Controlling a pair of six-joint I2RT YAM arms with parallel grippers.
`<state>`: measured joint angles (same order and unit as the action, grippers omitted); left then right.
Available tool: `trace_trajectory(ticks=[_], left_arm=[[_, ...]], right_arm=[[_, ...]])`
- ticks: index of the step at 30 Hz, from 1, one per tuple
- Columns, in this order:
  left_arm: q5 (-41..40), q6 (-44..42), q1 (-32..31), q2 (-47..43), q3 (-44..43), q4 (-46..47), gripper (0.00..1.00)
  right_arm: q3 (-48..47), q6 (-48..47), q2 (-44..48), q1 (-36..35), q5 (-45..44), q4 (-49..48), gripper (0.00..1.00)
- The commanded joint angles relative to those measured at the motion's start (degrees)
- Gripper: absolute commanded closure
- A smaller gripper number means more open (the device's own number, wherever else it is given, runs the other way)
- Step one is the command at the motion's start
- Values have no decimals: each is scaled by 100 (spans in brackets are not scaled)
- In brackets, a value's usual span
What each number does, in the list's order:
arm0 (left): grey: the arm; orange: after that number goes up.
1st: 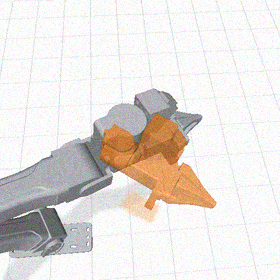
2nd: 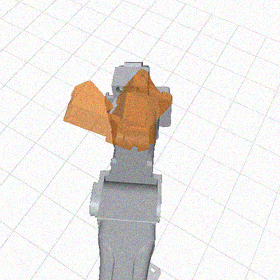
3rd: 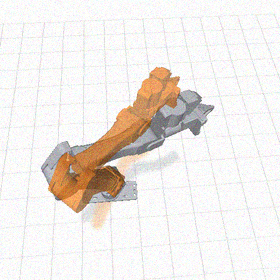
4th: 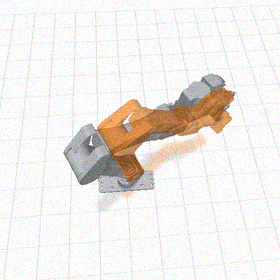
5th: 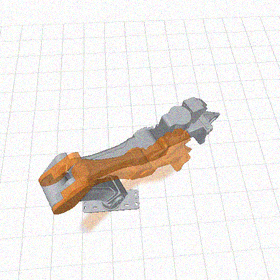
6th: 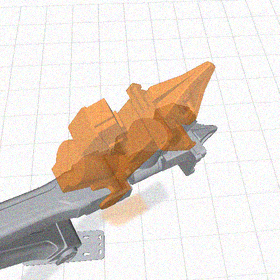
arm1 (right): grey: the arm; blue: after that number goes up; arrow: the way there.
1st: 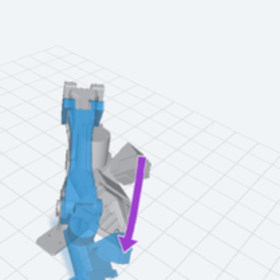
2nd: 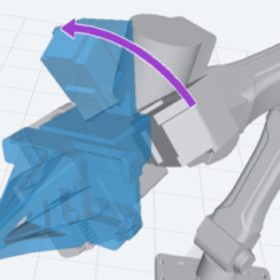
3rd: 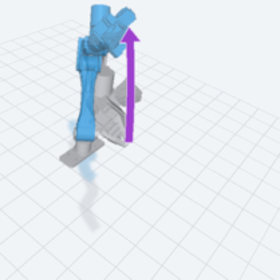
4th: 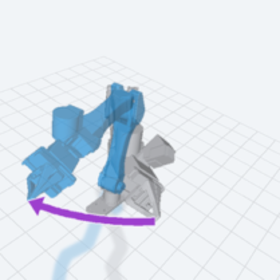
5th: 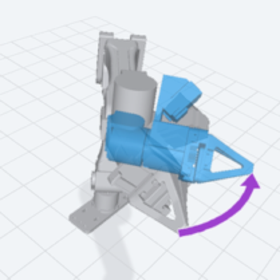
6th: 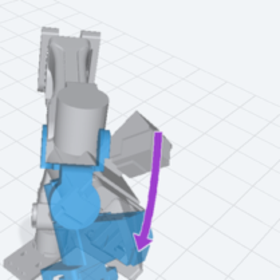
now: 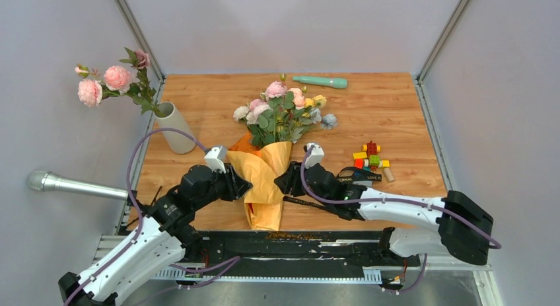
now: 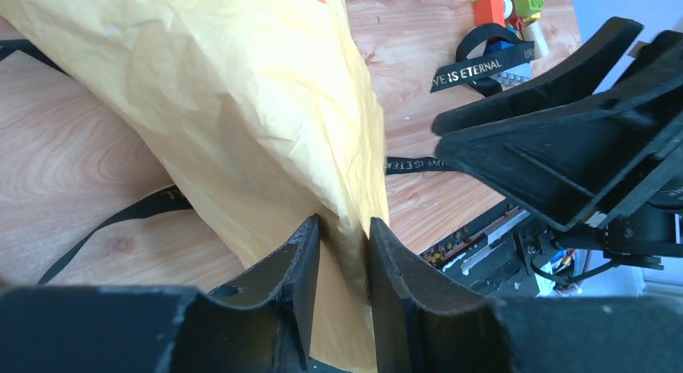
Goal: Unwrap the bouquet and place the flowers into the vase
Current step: Unfold the wrapping paper at the center of the board.
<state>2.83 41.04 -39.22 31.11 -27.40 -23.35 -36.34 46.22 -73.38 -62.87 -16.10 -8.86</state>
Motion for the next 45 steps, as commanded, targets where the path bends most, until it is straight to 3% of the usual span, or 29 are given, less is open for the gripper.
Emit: trace_trajectory(ticks=[1, 4, 10, 16, 25, 34, 45], left_arm=[[-85, 70, 29, -154, -169, -42, 66], [-119, 106, 28, -269, -122, -70, 75], [-228, 163, 29, -359, 25, -18, 85], [-270, 216, 29, -341, 148, 131, 97], [-535, 157, 36, -276, 153, 207, 100], [-527, 291, 50, -413, 268, 115, 100], [-546, 369, 71, -406, 314, 138, 100]], right_arm=[[358, -54, 540, 26, -332, 221, 53], [735, 182, 746, 68, -364, 227, 45], [1165, 129, 819, -20, -56, -78, 40], [1338, -28, 659, -592, -37, -518, 39], [1046, 475, -420, -1319, -295, -985, 35], [778, 829, -952, -1509, -554, -665, 30], [618, 763, -1205, -1539, -561, -574, 36]])
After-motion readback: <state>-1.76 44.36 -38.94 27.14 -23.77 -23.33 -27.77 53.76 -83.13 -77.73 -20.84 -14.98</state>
